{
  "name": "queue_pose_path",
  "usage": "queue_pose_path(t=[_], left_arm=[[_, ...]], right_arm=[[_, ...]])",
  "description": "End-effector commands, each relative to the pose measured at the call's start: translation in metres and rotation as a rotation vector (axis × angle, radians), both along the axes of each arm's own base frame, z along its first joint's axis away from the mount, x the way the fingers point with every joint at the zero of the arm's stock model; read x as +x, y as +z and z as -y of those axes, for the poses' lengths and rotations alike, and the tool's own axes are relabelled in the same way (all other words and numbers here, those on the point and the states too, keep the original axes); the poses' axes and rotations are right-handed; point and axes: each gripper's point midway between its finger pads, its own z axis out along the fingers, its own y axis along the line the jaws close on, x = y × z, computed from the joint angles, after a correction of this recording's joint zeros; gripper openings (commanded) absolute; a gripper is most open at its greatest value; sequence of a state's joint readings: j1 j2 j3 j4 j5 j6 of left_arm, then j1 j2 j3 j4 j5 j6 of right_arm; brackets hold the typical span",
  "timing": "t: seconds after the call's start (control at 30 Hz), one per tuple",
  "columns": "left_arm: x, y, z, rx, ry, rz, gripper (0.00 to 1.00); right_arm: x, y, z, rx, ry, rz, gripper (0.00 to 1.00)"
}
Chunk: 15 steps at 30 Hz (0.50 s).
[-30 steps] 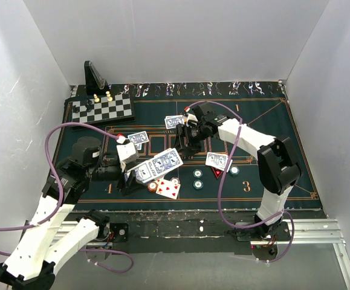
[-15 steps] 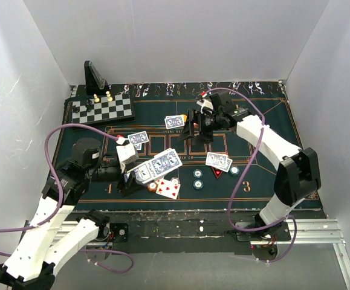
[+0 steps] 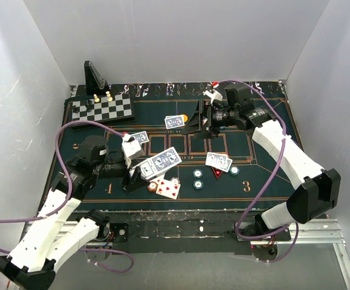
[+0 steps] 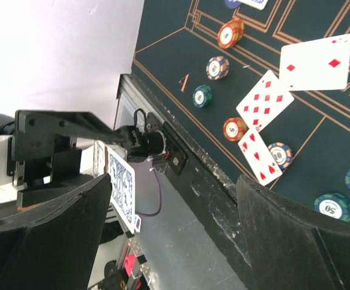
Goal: Distribute texas hold em gaming equipment
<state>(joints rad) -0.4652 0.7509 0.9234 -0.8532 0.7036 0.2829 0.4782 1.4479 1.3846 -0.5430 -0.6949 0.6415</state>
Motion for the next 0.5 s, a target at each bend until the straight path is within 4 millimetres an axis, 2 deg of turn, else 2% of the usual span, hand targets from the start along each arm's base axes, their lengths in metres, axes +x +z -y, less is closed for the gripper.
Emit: queue_pose_path(t=[0.0, 0.23, 0.47], left_arm=[[0.016, 0.006, 0.003, -0.019, 0.033, 0.060, 0.00], [0.026, 0.003, 0.007, -0.014, 0.033, 0.049, 0.00], [0.030, 0.001, 0.008, -0.009, 0.037, 0.051, 0.00]], right_arm=[[-0.019, 0.027, -0.014, 0.064, 0.097, 0.049, 0.91], [-0.036, 0.025, -0.029, 0.046, 0.165, 0.046, 0.91], [-0.041, 0.027, -0.035, 0.056, 0.182, 0.044, 0.92]])
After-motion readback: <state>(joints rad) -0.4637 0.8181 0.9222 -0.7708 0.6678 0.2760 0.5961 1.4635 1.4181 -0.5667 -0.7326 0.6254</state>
